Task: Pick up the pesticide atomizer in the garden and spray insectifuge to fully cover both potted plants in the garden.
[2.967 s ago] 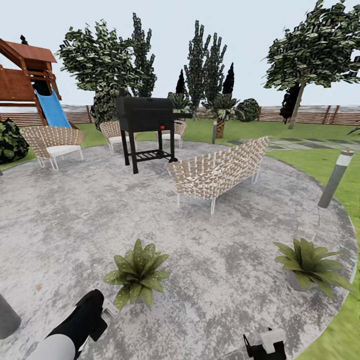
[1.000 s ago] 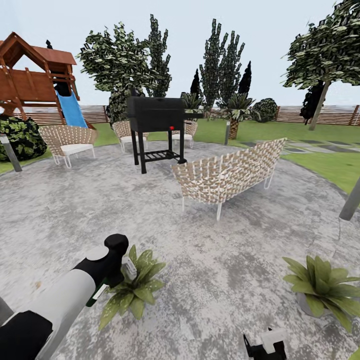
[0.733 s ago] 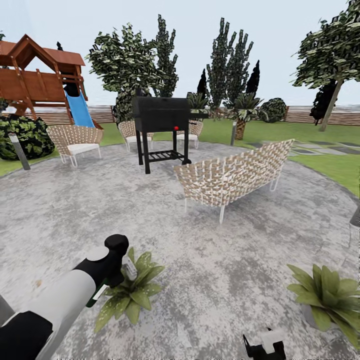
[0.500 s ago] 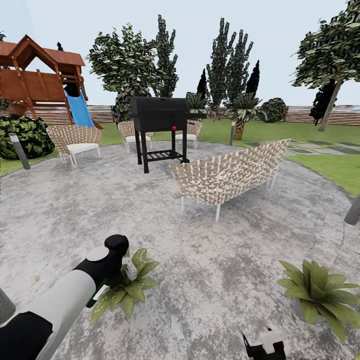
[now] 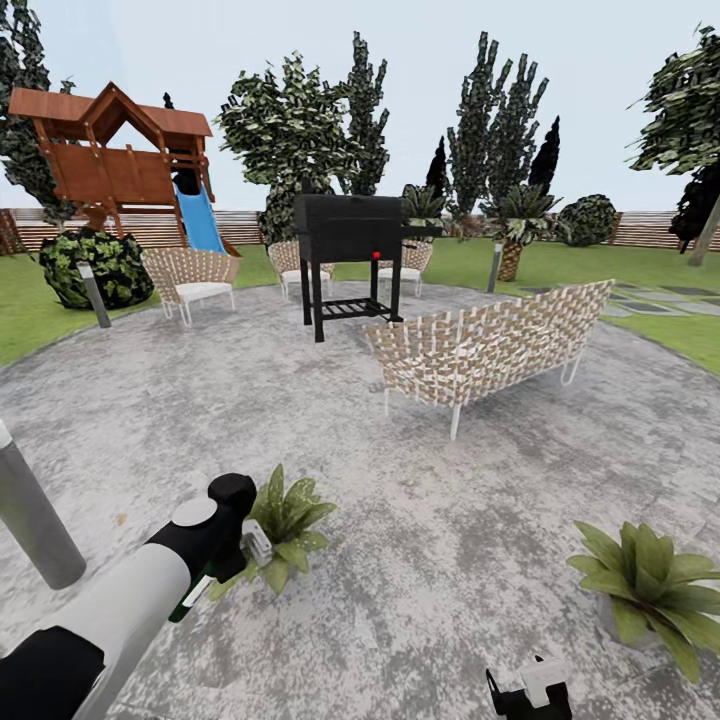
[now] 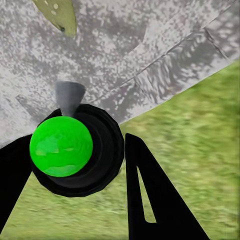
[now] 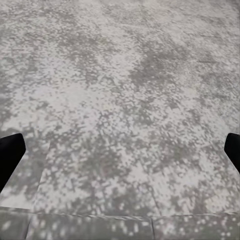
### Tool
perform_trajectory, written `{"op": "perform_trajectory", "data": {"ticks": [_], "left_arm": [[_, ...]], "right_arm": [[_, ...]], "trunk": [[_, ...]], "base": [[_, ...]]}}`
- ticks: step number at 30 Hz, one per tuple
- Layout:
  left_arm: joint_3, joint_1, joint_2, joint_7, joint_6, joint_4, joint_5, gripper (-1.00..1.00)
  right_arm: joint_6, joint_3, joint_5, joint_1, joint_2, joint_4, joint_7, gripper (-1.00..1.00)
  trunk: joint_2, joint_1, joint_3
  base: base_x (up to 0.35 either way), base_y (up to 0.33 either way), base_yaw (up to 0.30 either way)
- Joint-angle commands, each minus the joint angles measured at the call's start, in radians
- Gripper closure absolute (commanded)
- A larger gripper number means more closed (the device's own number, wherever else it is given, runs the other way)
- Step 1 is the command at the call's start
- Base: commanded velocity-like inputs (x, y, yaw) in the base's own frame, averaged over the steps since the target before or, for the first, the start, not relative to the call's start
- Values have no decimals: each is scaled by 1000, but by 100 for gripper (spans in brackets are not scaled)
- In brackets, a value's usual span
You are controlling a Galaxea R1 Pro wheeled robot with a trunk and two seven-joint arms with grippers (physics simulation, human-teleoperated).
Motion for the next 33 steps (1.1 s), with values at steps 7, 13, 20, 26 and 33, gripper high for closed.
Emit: {"op": "perform_trajectory", "data": {"ticks": [7, 13, 20, 26, 33], "left_arm": [[25, 12, -14, -9, 16, 0, 3, 100], [138, 97, -17, 111, 16, 0, 29, 100], [242, 197, -65, 537, 15, 54, 321, 100], [239, 199, -65, 564, 16, 58, 357, 100], [239, 199, -65, 565, 16, 57, 355, 100]], "right_arm": [[-2, 3, 6, -1, 0, 1, -6, -100], [-3, 3, 6, -1, -1, 1, -6, -100], [-2, 3, 6, -1, -2, 1, -6, -100], [-2, 3, 6, -1, -2, 1, -6, -100], [-1, 3, 6, -1, -2, 1, -6, -100]], "trunk": [[0, 0, -1], [0, 0, -1], [0, 0, -1], [0, 0, -1], [0, 0, -1]], "base": [[-2, 0, 4], [0, 0, 0], [0, 0, 0], [3, 0, 0], [253, -38, 0]]}}
